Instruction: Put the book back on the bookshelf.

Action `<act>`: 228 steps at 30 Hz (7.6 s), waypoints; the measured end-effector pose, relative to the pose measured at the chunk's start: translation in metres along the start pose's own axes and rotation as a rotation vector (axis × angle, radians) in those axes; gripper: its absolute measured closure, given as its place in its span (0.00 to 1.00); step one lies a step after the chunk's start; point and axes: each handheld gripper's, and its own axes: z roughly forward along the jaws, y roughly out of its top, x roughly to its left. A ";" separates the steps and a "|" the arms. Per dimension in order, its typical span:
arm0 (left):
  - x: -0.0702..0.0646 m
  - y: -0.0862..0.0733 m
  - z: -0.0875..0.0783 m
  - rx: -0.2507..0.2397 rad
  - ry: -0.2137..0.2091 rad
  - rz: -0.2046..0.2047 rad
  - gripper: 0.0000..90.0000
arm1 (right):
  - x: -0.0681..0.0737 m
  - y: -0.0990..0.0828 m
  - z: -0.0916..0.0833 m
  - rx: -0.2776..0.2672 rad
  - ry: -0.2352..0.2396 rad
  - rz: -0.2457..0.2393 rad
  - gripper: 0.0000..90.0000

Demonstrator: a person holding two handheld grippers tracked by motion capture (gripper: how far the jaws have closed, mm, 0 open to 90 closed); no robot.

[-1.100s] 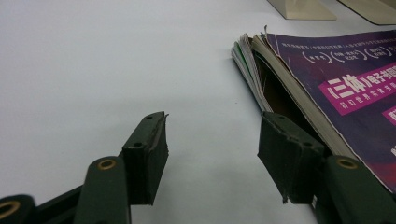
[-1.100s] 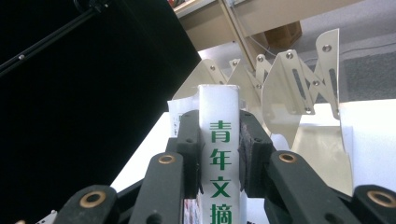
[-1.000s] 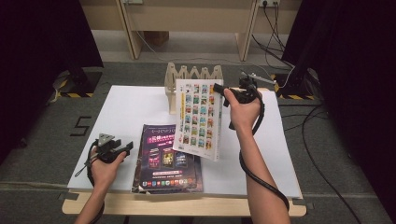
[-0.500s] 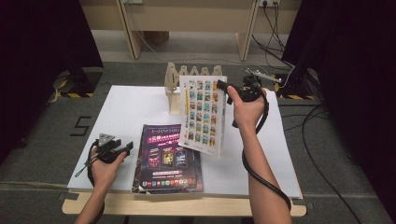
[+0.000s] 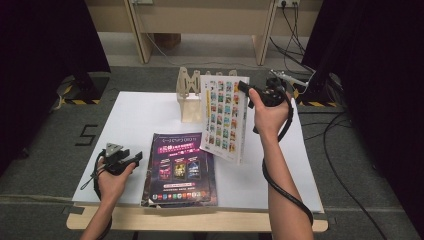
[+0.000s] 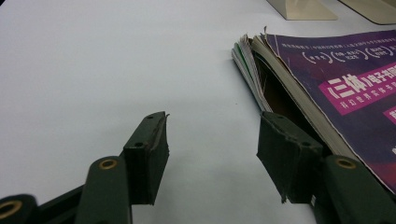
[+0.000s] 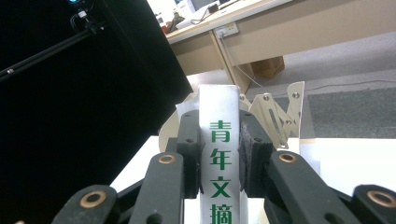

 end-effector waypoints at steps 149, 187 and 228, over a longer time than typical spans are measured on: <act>-0.005 -0.001 -0.001 -0.008 0.003 0.050 0.48 | 0.009 -0.032 0.030 -0.258 -0.238 -0.307 0.82; -0.007 -0.001 -0.001 -0.017 0.005 0.061 0.48 | -0.003 -0.067 -0.026 -0.144 -0.225 -0.299 0.72; -0.008 -0.001 -0.001 -0.009 0.001 0.080 0.48 | -0.012 -0.043 0.005 0.020 -0.300 -0.263 0.83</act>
